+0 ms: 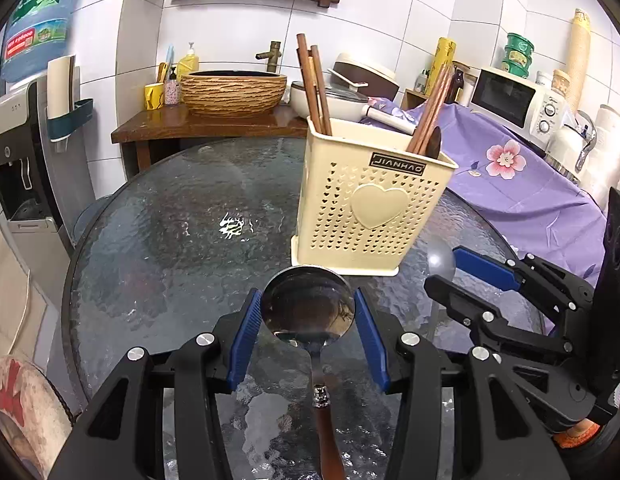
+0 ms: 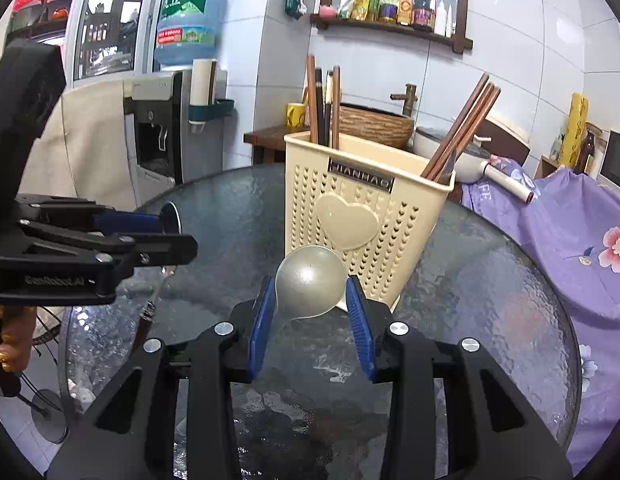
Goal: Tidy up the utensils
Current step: 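Lift both spoons and carry them over the cream holder with both tools, then lower both spoons into the holder and open both tools to release them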
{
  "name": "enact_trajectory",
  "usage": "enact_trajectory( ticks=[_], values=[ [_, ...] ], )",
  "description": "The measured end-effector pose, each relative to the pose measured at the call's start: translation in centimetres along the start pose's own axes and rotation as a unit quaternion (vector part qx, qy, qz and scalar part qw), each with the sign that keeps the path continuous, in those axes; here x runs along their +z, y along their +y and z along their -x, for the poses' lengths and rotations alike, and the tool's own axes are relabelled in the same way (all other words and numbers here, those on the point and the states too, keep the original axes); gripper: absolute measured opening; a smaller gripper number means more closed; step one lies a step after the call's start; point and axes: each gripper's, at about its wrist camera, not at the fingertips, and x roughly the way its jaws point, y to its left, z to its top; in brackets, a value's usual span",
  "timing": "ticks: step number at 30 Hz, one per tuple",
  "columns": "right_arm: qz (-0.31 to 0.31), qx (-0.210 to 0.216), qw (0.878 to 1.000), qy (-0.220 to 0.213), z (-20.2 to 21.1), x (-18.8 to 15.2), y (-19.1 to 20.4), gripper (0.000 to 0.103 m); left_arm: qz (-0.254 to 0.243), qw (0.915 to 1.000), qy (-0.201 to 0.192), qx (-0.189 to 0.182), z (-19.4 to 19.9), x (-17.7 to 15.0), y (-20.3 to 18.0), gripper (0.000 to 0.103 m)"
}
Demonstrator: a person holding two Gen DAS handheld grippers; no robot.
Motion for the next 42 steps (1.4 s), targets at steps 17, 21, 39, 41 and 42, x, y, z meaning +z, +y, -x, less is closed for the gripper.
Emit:
enact_trajectory(
  ticks=[17, 21, 39, 41, 42],
  values=[
    [-0.002, -0.014, 0.999, -0.03, 2.9, 2.9, -1.3, 0.037, -0.015, 0.9987, -0.046, -0.019, 3.3, 3.5, -1.6, 0.046],
    [-0.006, -0.018, 0.999, -0.038, 3.4, 3.5, -2.0, 0.037, -0.02, 0.9979, -0.059, -0.018, 4.0, 4.3, -2.1, 0.046],
    [0.015, -0.129, 0.985, -0.114, 4.7, 13.8, -6.4, 0.037, -0.025, 0.9913, -0.123, -0.039, 7.5, 14.9, -4.5, 0.046],
    [0.018, -0.153, 0.98, -0.122, 4.2, 15.2, -7.2, 0.037, -0.024, 0.9898, -0.137, -0.03, 7.6, 17.0, -4.7, 0.046],
    [0.02, -0.163, 0.978, -0.125, 3.9, 15.8, -7.4, 0.037, -0.025, 0.9894, -0.14, -0.027, 7.5, 17.7, -4.8, 0.046]
  ],
)
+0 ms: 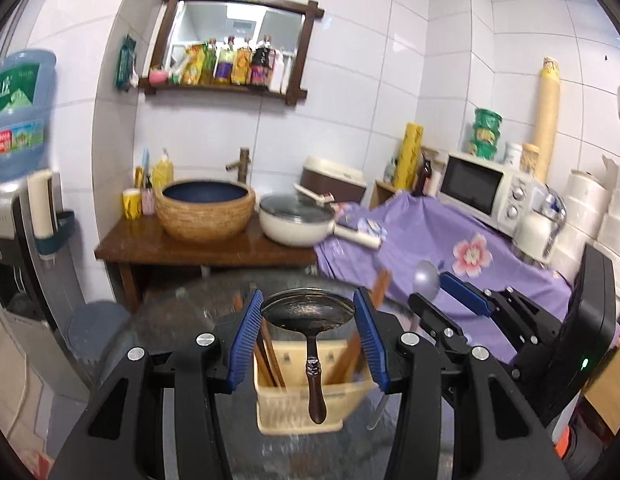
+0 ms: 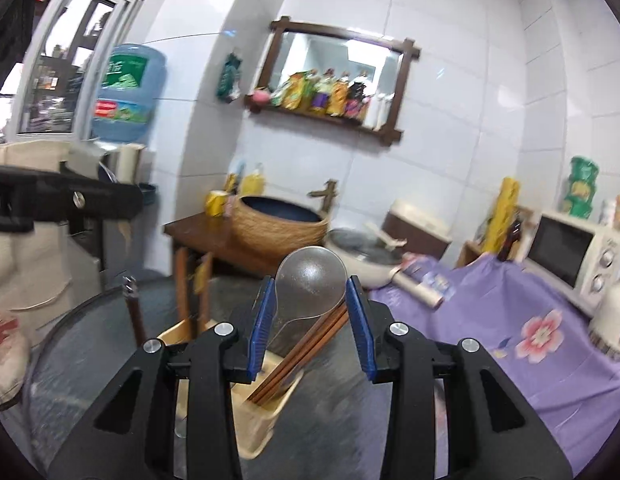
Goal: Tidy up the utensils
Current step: 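Lower both spoons into the holder and open both tools to release them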
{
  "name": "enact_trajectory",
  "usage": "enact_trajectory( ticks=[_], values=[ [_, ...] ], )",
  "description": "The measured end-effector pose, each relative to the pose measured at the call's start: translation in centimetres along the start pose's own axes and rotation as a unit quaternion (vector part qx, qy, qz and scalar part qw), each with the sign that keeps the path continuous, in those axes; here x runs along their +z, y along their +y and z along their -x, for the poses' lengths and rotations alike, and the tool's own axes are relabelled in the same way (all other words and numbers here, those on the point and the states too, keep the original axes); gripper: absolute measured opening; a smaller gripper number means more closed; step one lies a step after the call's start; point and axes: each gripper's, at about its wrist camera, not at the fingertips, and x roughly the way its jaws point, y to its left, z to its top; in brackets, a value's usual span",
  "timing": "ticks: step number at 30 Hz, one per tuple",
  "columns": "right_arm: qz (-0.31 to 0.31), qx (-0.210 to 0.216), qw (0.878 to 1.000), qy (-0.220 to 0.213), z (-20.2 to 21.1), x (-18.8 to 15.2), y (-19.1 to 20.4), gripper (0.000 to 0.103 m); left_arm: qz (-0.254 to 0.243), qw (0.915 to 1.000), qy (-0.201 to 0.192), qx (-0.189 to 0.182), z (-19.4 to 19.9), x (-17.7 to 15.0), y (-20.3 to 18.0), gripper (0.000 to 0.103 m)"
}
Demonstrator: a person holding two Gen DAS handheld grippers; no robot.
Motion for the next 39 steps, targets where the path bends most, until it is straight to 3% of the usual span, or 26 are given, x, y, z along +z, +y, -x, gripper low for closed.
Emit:
enact_trajectory(
  ticks=[5, 14, 29, 39],
  values=[
    [0.029, -0.053, 0.998, -0.016, -2.8, 0.5, 0.6, 0.037, -0.006, 0.9994, -0.011, 0.034, -3.1, 1.8, 0.1, 0.046],
    [0.078, -0.091, 0.993, -0.02, -5.7, -4.3, 3.3, 0.037, 0.001, 0.9988, 0.033, 0.035, -7.9, -2.4, 1.6, 0.046],
    [0.104, -0.032, 0.994, 0.012, -5.8, -9.6, 6.3, 0.037, 0.004, 0.9962, 0.083, 0.025, -9.5, -7.4, 3.0, 0.046],
    [0.101, -0.011, 0.995, 0.007, -4.8, -10.8, 6.3, 0.039, 0.009, 0.9963, 0.084, 0.013, -9.3, -8.2, 3.4, 0.047]
  ],
)
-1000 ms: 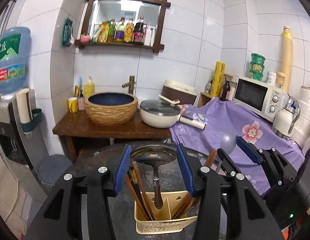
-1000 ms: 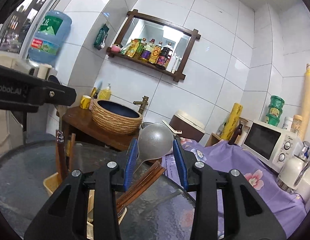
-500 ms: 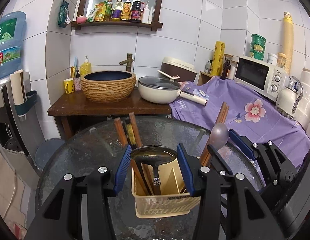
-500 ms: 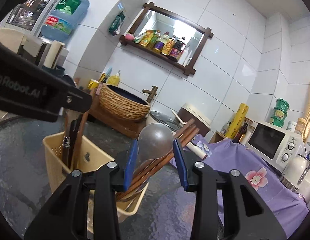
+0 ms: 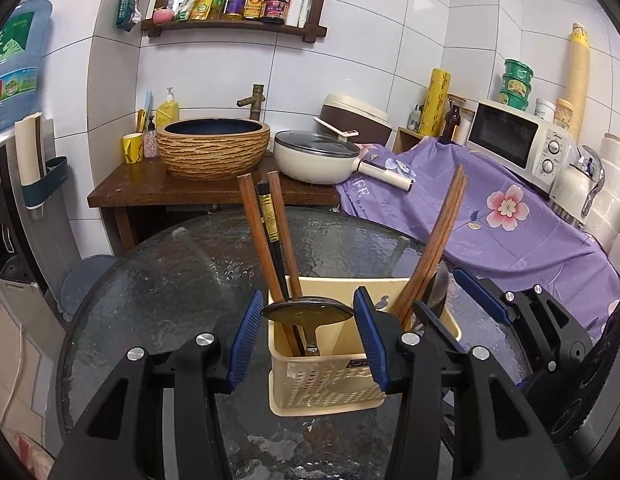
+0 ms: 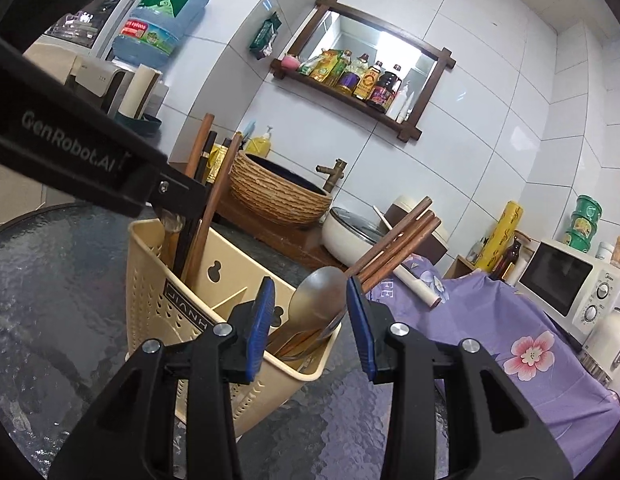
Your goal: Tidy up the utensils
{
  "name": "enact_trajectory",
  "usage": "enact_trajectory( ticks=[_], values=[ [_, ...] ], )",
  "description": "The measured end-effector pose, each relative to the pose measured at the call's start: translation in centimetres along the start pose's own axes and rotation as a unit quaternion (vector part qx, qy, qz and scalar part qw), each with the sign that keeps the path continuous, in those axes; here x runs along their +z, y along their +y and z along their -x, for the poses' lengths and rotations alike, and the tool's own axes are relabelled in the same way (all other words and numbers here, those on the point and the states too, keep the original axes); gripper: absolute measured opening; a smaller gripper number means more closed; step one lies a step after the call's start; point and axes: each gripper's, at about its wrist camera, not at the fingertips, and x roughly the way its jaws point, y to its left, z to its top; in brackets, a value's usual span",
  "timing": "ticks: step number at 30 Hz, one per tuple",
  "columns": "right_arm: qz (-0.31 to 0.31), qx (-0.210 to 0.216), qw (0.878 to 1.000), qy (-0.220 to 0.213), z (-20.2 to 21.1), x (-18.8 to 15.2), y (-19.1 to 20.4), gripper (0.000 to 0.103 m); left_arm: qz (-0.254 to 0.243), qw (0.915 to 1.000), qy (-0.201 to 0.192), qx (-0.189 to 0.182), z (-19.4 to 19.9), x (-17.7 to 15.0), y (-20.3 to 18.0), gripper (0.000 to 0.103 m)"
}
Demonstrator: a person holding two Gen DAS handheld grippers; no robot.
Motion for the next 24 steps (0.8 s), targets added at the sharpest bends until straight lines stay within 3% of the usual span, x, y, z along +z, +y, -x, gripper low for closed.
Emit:
enact_trajectory(
  ticks=[2, 6, 7, 9, 12, 18, 24],
  values=[
    [-0.01, 0.002, 1.0, -0.007, 0.6, 0.0, -0.3, 0.048, -0.002, 0.9999, -0.01, -0.004, 0.6, 0.2, -0.3, 0.05],
    [-0.026, -0.004, 0.999, -0.022, 2.4, -0.2, -1.1, 0.06, -0.005, 0.999, -0.044, -0.008, 2.9, 0.1, -0.7, 0.069],
    [-0.035, -0.006, 0.999, -0.023, 3.1, -0.3, -1.5, 0.067, -0.008, 0.9983, -0.057, -0.006, 3.9, -0.1, -0.8, 0.072],
    [-0.059, -0.001, 0.998, -0.013, 4.2, -0.8, -2.2, 0.078, -0.009, 0.9968, -0.08, 0.002, 5.3, -0.7, -0.7, 0.088],
    [-0.129, 0.033, 0.991, -0.001, 7.3, -2.3, -3.6, 0.096, -0.002, 0.9928, -0.119, 0.016, 7.7, -2.8, 0.0, 0.097],
    [-0.122, 0.055, 0.991, 0.003, 13.4, -5.6, -1.7, 0.098, -0.02, 0.9943, -0.104, 0.011, 10.0, -9.3, 0.4, 0.097],
    [-0.172, 0.086, 0.981, 0.012, 19.8, -9.2, 0.4, 0.098, -0.005, 0.9912, -0.13, 0.023, 14.1, -16.0, -0.4, 0.097]
  ],
)
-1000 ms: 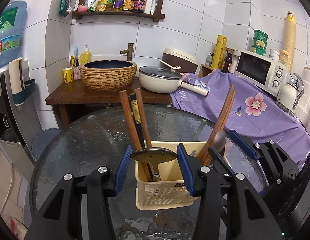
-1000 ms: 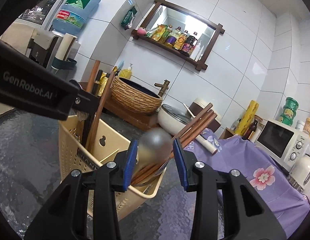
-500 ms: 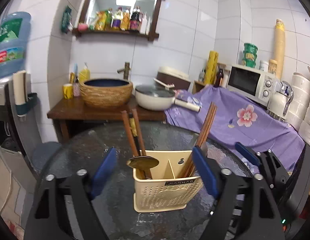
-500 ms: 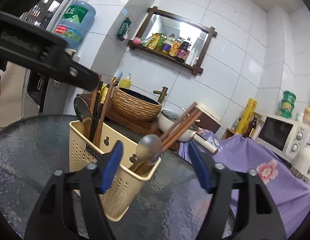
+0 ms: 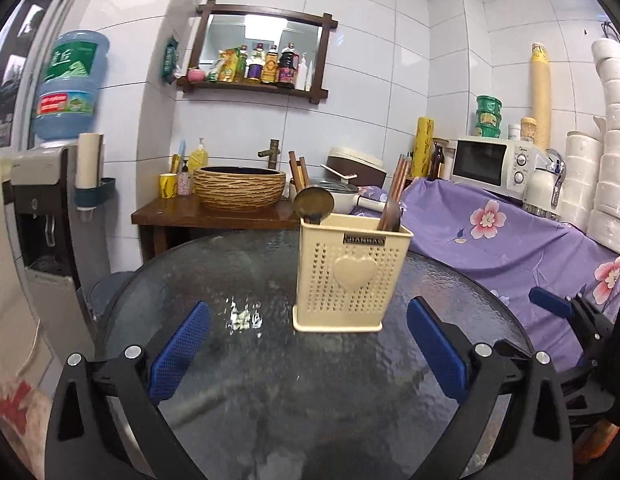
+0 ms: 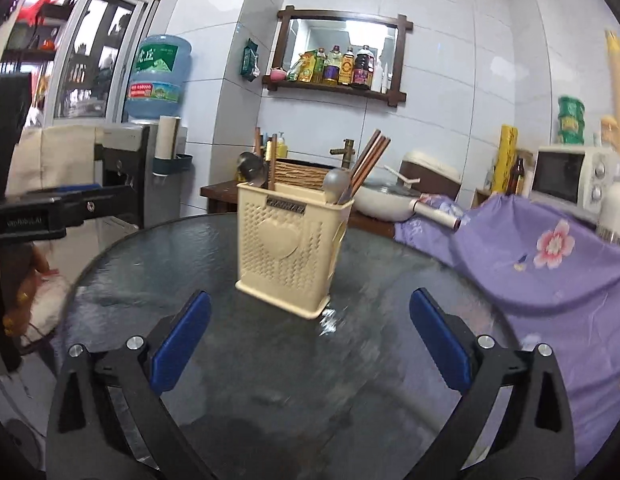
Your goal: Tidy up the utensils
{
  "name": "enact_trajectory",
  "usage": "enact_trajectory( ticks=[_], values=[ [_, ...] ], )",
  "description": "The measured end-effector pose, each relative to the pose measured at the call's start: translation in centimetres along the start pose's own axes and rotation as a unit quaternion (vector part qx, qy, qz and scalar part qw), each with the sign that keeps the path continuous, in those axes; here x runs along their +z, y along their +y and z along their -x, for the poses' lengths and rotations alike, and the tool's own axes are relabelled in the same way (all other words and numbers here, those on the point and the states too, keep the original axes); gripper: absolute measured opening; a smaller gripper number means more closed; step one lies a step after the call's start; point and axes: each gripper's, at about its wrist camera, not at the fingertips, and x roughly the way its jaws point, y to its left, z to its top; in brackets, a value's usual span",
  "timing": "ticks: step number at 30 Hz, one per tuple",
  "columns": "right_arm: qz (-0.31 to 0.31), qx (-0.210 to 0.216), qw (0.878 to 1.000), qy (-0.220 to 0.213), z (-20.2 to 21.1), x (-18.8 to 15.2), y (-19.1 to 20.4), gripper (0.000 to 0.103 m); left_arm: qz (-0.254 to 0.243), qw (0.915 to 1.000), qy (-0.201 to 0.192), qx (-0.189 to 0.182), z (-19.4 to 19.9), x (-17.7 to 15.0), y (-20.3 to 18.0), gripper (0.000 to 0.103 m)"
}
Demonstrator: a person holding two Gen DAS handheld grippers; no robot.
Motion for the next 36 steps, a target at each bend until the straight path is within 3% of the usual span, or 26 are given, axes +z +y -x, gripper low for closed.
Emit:
enact_trajectory(
  ticks=[7, 13, 17, 24, 36],
  values=[
    [-0.048, 0.017, 0.998, -0.029, 7.6, -2.6, 0.6, 0.098, -0.029, 0.9996, -0.001, 0.003, 6.0, -4.4, -2.5, 0.097],
    [-0.052, 0.024, 0.997, -0.049, 12.4, -3.2, 0.3, 0.098, -0.011, 0.9998, -0.004, -0.016, 10.1, -5.7, -2.6, 0.097],
    [-0.062, 0.029, 0.996, -0.057, 14.5, -3.4, 0.3, 0.098, -0.02, 0.9997, -0.013, -0.004, 11.6, -6.2, -2.8, 0.097],
    [-0.07, 0.044, 0.994, -0.065, 15.1, -2.7, 0.0, 0.098, -0.003, 0.9994, -0.032, -0.01, 12.8, -6.1, -2.2, 0.097],
    [-0.071, 0.047, 0.995, -0.056, 14.3, -2.4, 0.0, 0.098, 0.008, 0.9995, -0.028, -0.01, 12.7, -6.1, -2.0, 0.097]
  ],
)
